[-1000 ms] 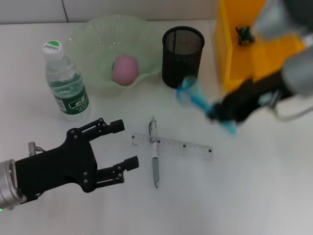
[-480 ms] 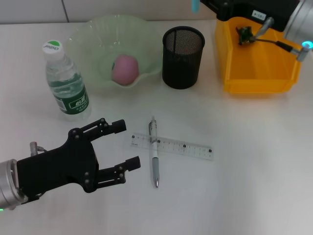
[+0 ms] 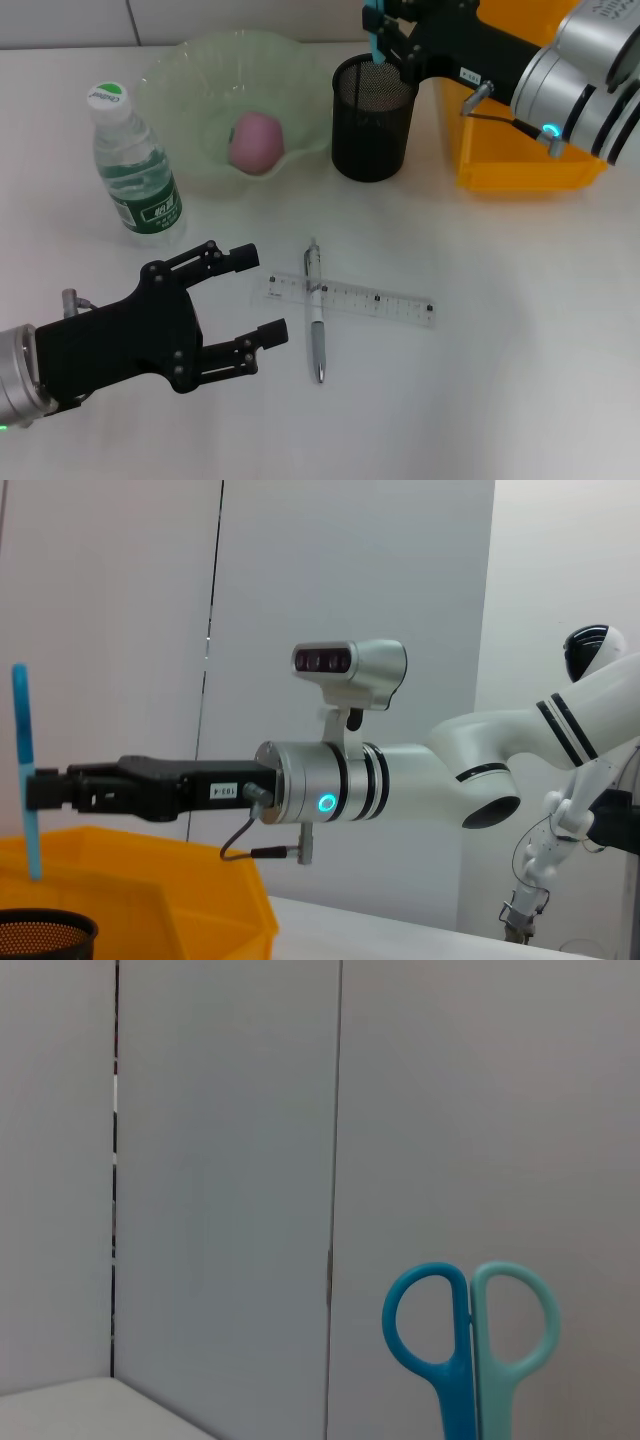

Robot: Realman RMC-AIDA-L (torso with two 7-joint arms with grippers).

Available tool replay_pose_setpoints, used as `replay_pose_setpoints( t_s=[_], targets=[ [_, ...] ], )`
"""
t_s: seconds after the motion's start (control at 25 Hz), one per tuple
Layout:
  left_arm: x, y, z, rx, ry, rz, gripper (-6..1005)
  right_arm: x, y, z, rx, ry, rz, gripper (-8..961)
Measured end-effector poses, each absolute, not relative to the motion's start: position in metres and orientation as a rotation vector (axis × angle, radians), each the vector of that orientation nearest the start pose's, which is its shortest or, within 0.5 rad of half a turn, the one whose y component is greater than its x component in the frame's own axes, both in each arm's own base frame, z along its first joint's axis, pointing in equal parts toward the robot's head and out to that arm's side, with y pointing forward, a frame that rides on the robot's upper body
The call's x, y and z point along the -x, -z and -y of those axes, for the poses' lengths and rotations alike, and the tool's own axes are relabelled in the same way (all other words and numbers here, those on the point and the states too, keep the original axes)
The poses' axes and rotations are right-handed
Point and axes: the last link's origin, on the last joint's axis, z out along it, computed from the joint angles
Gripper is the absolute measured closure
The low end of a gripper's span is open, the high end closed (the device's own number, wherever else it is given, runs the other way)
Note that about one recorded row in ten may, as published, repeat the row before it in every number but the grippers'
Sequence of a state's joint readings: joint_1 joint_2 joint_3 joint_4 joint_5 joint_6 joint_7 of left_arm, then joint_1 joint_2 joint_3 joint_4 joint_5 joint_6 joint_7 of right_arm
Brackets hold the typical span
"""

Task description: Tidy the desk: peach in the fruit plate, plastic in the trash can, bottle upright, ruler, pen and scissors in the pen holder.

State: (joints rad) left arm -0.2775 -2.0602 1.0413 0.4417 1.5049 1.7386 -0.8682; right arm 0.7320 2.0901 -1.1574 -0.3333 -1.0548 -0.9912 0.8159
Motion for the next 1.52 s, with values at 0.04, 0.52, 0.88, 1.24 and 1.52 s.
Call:
replay_pose_setpoints(
  t_s=[0.04, 0.52, 0.88, 1.24, 1.52],
  targets=[
    [0.281, 0.026, -0.233, 2.64, 1.118, 0.303, 185, -0.196, 0.045, -0.418, 2.28, -0.801, -0.338, 750],
    [0.281, 0.026, -0.233, 2.641, 1.119, 0.3, 184, -0.207, 0.058, -0.417, 2.296, -0.734, -0.421, 751],
    [0.28, 0.025, -0.233, 2.642, 1.123, 0.295, 184, -0.214, 0.066, -0.409, 2.331, -0.7, -0.43, 727],
    [0.281, 0.024, -0.232, 2.637, 1.128, 0.295, 185, -0.218, 0.059, -0.4, 2.311, -0.782, -0.443, 609],
    [0.282, 0.021, -0.23, 2.634, 1.14, 0.291, 185, -0.209, -0.002, -0.382, 2.214, -1.161, -0.519, 274]
  ],
)
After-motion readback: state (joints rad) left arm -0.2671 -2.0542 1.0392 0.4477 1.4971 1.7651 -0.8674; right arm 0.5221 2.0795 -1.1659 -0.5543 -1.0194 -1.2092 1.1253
